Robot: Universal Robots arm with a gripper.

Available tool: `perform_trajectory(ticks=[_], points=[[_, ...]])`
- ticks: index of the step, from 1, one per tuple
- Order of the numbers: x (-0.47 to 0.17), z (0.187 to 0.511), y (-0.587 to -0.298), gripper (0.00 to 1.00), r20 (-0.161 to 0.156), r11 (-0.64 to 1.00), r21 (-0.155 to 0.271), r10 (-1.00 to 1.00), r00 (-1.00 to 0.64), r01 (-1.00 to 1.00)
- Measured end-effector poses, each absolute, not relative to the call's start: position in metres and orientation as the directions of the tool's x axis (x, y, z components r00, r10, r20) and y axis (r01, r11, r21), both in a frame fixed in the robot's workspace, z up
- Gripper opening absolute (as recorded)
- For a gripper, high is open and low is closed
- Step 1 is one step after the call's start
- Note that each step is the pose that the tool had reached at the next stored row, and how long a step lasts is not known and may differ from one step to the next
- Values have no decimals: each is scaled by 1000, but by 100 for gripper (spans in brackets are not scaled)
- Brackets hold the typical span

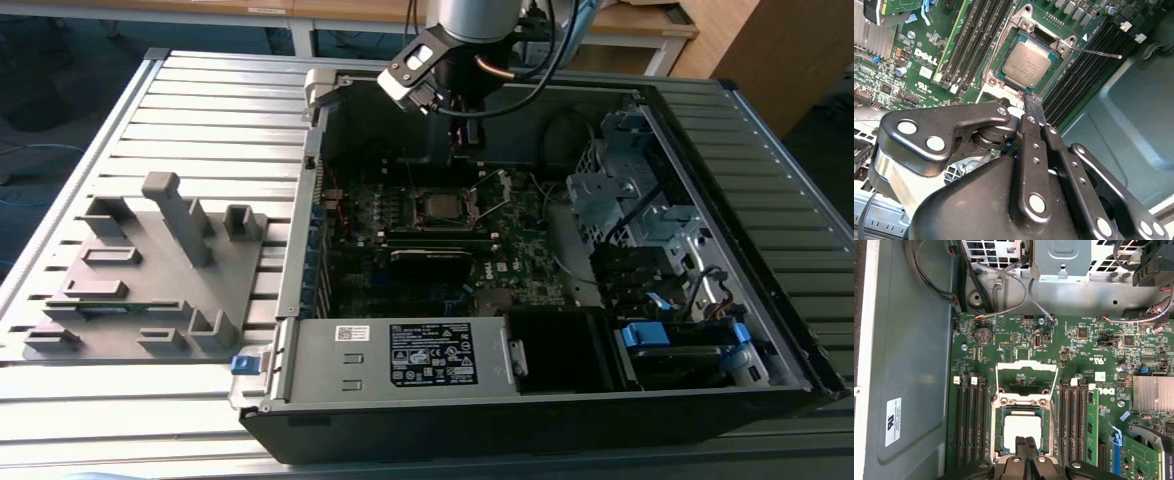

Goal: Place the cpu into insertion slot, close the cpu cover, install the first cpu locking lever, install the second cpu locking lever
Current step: 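Close the cpu cover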

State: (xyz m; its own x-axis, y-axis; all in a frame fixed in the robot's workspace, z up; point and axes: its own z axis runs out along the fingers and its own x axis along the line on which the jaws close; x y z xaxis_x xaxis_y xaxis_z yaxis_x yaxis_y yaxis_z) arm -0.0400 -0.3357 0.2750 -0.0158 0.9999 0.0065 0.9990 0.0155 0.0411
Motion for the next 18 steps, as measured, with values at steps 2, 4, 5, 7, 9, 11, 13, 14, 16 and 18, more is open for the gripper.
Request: perform_trajectory(ticks=[2,4,5,7,9,11,13,14,16,18], points=[[-40,275,-336,11,6,15,41,1000,-16,999],[-40,275,-336,11,6,15,41,1000,-16,999],[-40,277,-336,11,6,15,41,1000,-16,999],[-40,277,-336,11,6,15,41,1000,-16,999],[-40,278,-336,11,6,15,41,1000,-16,999],[-40,278,-336,11,6,16,41,1000,-16,999],[-39,278,-336,11,6,16,41,1000,-16,999],[-39,278,-336,11,6,16,41,1000,-16,999],[-38,278,-336,11,6,16,41,1000,-16,999],[-37,278,-336,11,6,16,41,1000,-16,999]])
